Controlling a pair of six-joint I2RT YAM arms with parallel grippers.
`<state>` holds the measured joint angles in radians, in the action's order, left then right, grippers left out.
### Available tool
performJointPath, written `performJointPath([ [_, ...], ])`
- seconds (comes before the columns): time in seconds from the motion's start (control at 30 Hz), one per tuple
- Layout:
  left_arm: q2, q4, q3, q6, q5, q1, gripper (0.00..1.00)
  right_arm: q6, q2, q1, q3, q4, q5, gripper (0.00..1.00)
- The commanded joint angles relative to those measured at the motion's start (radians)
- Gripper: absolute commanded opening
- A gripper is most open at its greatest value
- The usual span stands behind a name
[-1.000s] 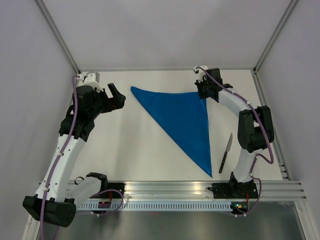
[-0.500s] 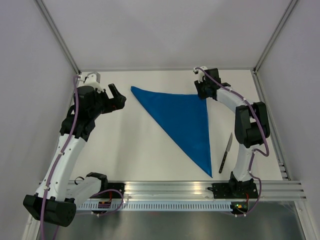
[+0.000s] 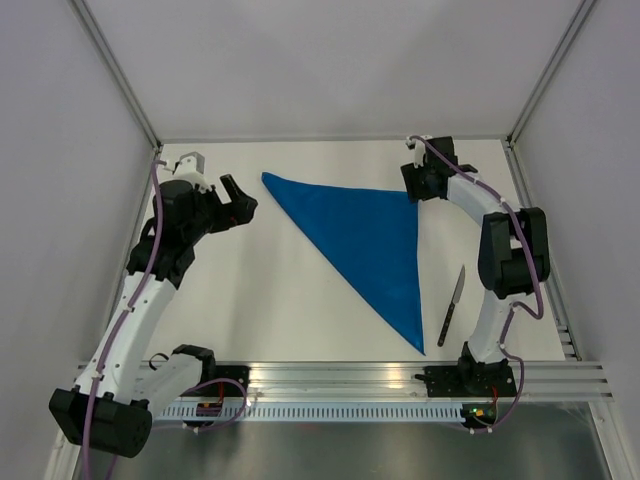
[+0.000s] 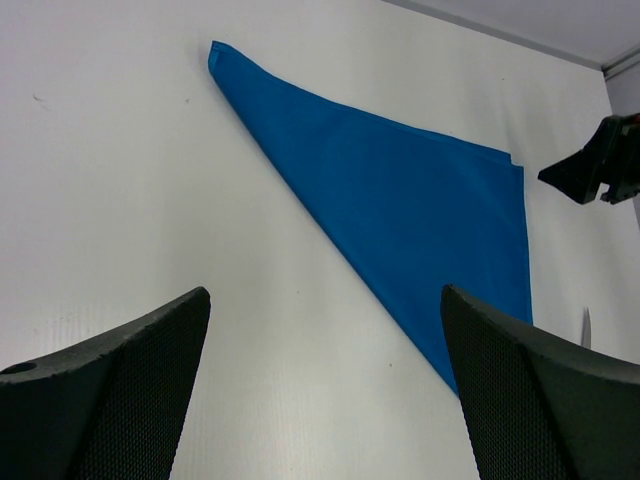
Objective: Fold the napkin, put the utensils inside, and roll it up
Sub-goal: Fold the napkin, then grab a utensil with the right arm
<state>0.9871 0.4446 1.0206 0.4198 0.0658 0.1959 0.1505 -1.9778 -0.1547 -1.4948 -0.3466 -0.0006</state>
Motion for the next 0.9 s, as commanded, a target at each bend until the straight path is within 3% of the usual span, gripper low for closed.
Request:
performJointPath([
  [0.0, -0.036, -0.095, -0.051, 0.063, 0.058, -0.006, 1.0, 0.0, 0.144, 0.041, 0.12, -0.155, 0.018, 0.63],
  [0.2, -0.042, -0.173, -0.106, 0.089, 0.117, -0.006, 1.0, 0.159, 0.347, 0.141, 0.368, -0.337, -0.052, 0.63],
  [0.43, -0.033, -0.262, -0.166, 0.105, 0.164, -0.006, 1.0, 0.418, 0.488, 0.224, 0.464, -0.583, -0.116, 0.66],
  [0.87, -0.016, -0.322, -0.209, 0.123, 0.178, -0.004, 1.0, 0.531, 0.422, 0.19, 0.567, -0.693, -0.19, 0.66],
])
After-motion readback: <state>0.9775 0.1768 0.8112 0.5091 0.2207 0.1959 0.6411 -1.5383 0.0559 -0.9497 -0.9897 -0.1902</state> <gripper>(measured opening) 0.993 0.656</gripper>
